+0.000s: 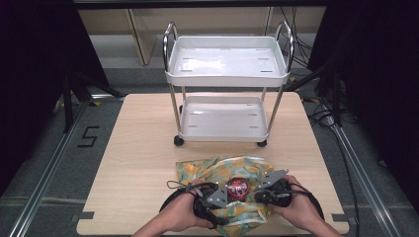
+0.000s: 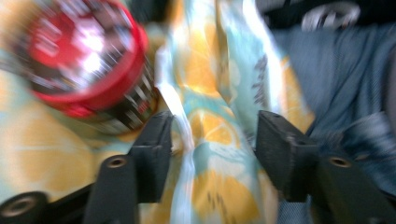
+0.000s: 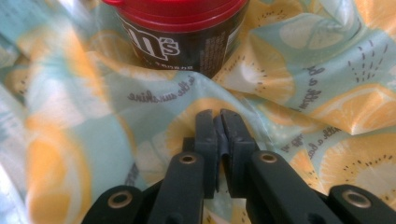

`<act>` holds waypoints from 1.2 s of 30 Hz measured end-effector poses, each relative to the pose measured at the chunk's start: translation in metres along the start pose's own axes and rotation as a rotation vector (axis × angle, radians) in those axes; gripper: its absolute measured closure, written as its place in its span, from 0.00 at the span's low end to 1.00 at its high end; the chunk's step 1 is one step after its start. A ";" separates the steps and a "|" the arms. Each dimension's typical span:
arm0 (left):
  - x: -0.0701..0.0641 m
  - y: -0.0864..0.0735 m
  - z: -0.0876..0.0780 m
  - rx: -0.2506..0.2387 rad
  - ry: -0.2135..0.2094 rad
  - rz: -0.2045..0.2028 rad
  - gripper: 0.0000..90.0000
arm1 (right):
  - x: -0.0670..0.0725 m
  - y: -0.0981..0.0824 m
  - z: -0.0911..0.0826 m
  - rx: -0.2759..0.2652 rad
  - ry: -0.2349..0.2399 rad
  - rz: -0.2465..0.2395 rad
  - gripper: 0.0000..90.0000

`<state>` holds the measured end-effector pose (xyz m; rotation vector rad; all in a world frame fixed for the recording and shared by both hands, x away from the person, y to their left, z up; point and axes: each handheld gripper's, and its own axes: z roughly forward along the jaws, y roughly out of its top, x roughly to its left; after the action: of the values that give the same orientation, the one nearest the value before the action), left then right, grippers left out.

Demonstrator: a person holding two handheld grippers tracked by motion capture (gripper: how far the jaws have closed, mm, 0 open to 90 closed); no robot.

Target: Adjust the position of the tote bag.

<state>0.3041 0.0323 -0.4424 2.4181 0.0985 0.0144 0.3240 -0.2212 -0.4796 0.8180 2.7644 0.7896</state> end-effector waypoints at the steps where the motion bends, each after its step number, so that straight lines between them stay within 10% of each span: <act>1: 0.000 0.002 -0.007 -0.038 -0.002 -0.013 0.44 | 0.000 0.000 0.000 -0.003 0.002 -0.001 0.96; 7: 0.015 0.006 -0.039 -0.227 0.014 -0.113 0.37 | 0.000 0.001 -0.003 0.018 -0.003 -0.001 0.96; 12: 0.040 0.005 -0.039 -0.282 0.163 -0.245 0.41 | 0.000 0.000 -0.001 -0.011 -0.002 0.000 0.96; 15: 0.052 0.002 -0.031 -0.202 0.232 -0.219 0.42 | -0.001 0.000 -0.004 0.003 -0.008 -0.010 0.96; 20: 0.058 -0.009 -0.016 -0.110 0.146 -0.239 0.36 | -0.002 -0.001 -0.004 -0.018 0.008 -0.002 0.95; 28: 0.060 -0.015 -0.004 -0.035 0.120 -0.195 0.31 | 0.002 0.002 -0.010 -0.020 -0.016 0.041 0.91; 36: 0.060 -0.014 -0.002 -0.020 0.126 -0.179 0.31 | -0.006 0.018 -0.035 -0.205 -0.097 -0.041 0.76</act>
<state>0.3625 0.0485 -0.4510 2.3787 0.3700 0.0856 0.3275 -0.2276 -0.4403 0.7374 2.5546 0.9784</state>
